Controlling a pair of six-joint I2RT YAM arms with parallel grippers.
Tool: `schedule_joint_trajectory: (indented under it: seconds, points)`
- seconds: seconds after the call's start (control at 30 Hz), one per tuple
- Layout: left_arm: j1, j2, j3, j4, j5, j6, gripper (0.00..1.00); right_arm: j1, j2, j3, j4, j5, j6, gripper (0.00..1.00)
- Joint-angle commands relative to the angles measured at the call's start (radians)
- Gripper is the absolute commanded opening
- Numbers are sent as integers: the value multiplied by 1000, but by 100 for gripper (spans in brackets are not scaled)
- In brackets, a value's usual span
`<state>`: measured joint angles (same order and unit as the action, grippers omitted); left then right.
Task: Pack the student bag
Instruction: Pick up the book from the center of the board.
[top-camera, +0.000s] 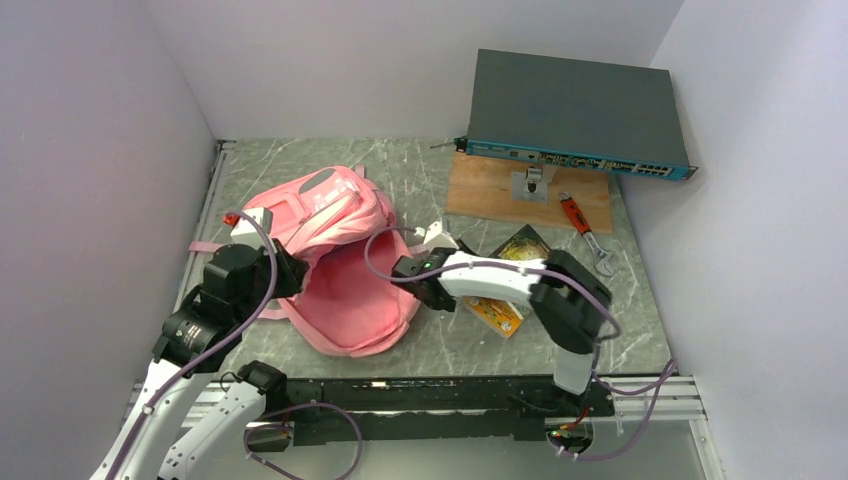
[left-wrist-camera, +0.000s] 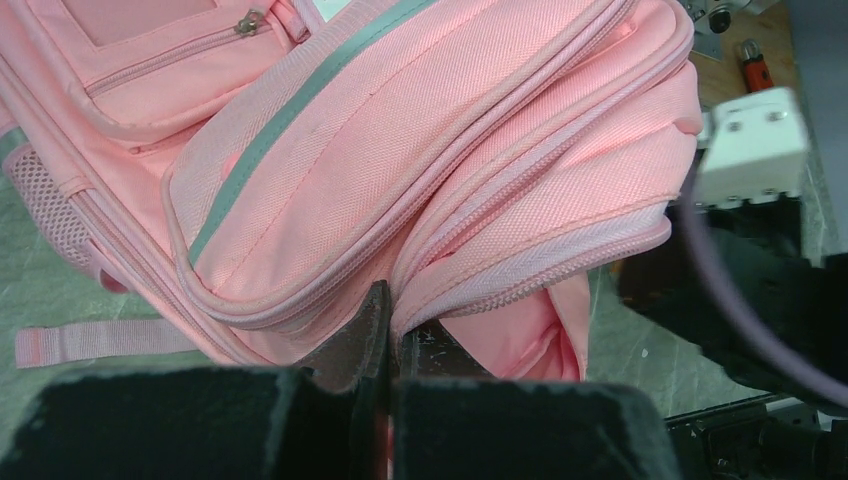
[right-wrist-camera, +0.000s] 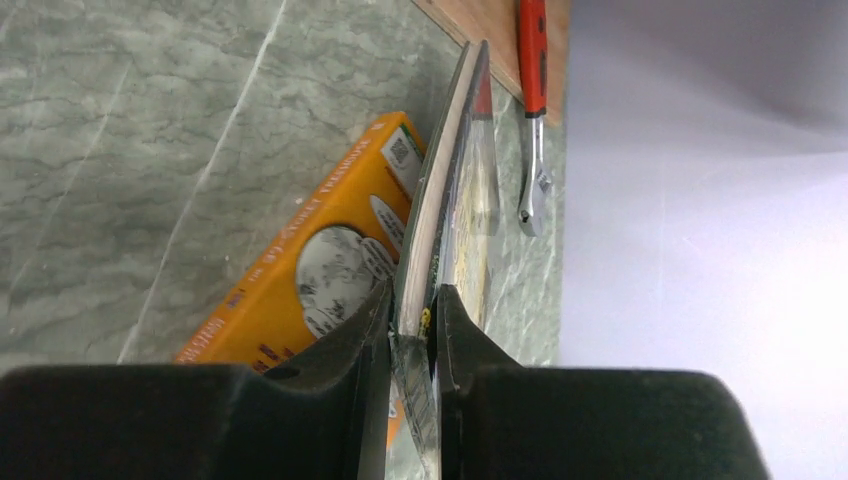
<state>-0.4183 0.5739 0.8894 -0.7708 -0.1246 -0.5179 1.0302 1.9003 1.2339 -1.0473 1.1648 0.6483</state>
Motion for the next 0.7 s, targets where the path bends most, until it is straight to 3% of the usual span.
schedule_joint_trajectory:
  seconds: [0.0,0.2,0.37,0.67]
  points:
    - [12,11,15,108,-32,-45,0,8,-221,-55,181,-150,-32,0]
    - [12,36,20,126,5,-48,0,-36,-564,-198,416,-389,-197,0]
    - [12,47,20,135,23,-53,0,-111,-791,-256,511,-575,-219,0]
    - [12,62,20,146,45,-56,0,-179,-920,-186,458,-552,-248,0]
